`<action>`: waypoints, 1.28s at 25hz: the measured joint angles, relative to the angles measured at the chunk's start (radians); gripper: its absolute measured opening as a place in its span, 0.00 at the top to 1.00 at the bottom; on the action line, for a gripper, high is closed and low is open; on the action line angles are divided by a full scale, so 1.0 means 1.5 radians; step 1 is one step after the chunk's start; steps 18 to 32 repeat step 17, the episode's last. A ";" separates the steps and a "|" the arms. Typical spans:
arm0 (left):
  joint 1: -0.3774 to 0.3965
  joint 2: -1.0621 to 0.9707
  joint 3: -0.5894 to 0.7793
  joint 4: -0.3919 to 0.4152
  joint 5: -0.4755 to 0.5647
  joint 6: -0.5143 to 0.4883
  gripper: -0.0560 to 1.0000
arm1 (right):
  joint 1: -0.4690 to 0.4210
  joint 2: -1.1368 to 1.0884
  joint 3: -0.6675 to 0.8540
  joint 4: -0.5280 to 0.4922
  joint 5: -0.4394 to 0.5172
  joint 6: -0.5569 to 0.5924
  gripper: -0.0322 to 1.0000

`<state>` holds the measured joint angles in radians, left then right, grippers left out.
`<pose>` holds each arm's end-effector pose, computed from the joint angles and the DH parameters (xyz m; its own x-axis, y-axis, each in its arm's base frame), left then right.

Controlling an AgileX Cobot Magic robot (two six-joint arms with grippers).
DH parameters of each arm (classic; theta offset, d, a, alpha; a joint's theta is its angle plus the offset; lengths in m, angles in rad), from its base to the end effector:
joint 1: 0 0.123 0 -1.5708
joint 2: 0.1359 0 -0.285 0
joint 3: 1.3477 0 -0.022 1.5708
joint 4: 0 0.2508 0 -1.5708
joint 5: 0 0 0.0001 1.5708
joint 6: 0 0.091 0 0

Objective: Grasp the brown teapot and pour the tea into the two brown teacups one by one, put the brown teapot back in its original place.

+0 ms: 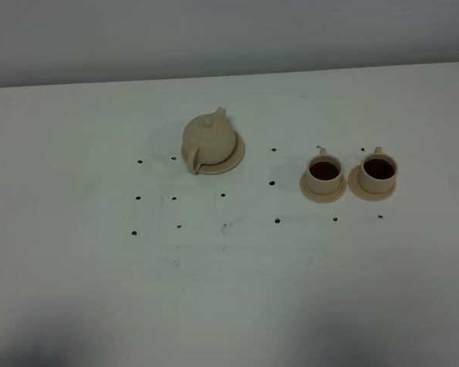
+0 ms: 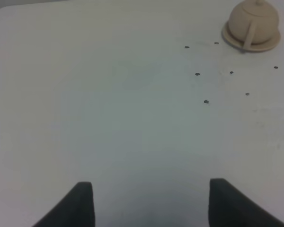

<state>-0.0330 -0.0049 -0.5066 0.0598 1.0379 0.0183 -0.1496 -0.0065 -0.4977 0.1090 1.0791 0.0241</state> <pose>-0.0054 0.0049 0.2811 -0.4244 0.0627 -0.9033 0.0070 0.9978 0.0659 -0.0052 0.0096 0.2755 -0.4550 0.1447 -0.8787 0.0992 0.9888 0.1115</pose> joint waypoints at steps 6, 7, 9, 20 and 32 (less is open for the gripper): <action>0.000 0.000 0.000 0.000 0.000 0.000 0.45 | 0.000 0.000 0.000 0.000 0.000 0.000 0.49; 0.000 0.000 0.000 0.000 0.000 0.001 0.45 | 0.000 0.000 0.000 0.000 0.000 0.000 0.49; 0.000 0.000 0.000 0.000 0.000 0.001 0.45 | 0.000 0.000 0.000 0.000 0.000 0.000 0.49; 0.000 0.000 0.000 0.000 0.000 0.001 0.45 | 0.000 0.000 0.000 0.000 0.000 0.000 0.49; 0.000 0.000 0.000 0.000 0.000 0.001 0.45 | 0.000 0.000 0.000 0.000 0.000 0.000 0.49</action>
